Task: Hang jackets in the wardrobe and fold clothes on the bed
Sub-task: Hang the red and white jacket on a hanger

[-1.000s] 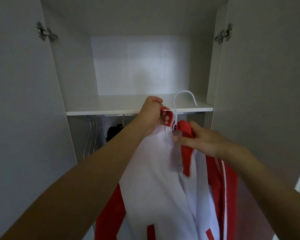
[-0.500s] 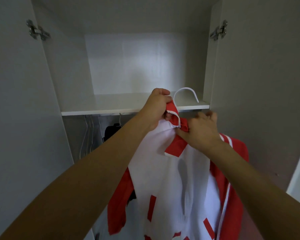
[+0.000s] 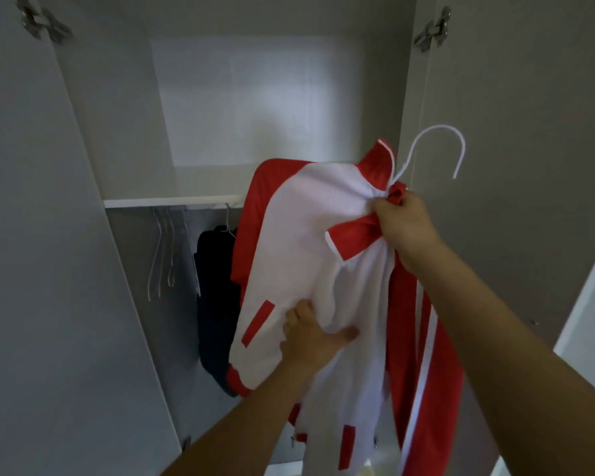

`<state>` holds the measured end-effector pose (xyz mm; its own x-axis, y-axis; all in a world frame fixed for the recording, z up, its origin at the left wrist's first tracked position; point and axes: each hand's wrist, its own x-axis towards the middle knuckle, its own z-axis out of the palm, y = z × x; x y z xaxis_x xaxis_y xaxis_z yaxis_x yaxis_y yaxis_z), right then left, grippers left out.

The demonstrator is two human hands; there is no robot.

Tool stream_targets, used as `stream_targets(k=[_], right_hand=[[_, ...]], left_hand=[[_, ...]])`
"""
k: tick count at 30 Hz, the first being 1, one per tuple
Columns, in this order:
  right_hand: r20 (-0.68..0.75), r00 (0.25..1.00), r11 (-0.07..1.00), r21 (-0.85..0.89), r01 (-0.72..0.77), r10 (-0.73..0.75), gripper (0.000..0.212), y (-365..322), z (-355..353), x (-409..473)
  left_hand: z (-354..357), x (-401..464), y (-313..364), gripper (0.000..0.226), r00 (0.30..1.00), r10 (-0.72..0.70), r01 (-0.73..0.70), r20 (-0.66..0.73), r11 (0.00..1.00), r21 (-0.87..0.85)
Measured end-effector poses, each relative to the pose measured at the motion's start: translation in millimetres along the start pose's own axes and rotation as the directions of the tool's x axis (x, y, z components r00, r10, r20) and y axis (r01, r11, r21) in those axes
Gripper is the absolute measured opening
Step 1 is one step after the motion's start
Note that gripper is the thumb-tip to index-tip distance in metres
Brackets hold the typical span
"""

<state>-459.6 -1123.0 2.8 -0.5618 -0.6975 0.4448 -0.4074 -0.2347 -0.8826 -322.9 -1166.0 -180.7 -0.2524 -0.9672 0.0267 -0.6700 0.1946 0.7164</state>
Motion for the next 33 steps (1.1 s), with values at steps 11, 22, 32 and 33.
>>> stream_targets(k=[11, 22, 32, 33], right_hand=[[-0.324, 0.945, 0.984, -0.148, -0.098, 0.045, 0.061, 31, -18, -38], [-0.251, 0.968, 0.942, -0.326, -0.084, 0.0, 0.035, 105, -21, -73], [-0.108, 0.994, 0.902, -0.429, -0.044, -0.003, 0.051, 129, -29, -102], [-0.096, 0.995, 0.943, -0.329, -0.051, 0.02, 0.052, 128, -31, -104]], left_hand=[[-28, 9, -45, 0.015, 0.92, 0.301, -0.368, -0.253, 0.884, -0.288], [-70, 36, -99, 0.01, 0.969, 0.244, -0.245, -0.038, 0.968, -0.058], [-76, 14, 14, 0.017, 0.796, 0.602, -0.604, -0.065, 0.797, -0.005], [-80, 12, 24, 0.017, 0.767, 0.642, -0.641, -0.018, 0.767, 0.03]])
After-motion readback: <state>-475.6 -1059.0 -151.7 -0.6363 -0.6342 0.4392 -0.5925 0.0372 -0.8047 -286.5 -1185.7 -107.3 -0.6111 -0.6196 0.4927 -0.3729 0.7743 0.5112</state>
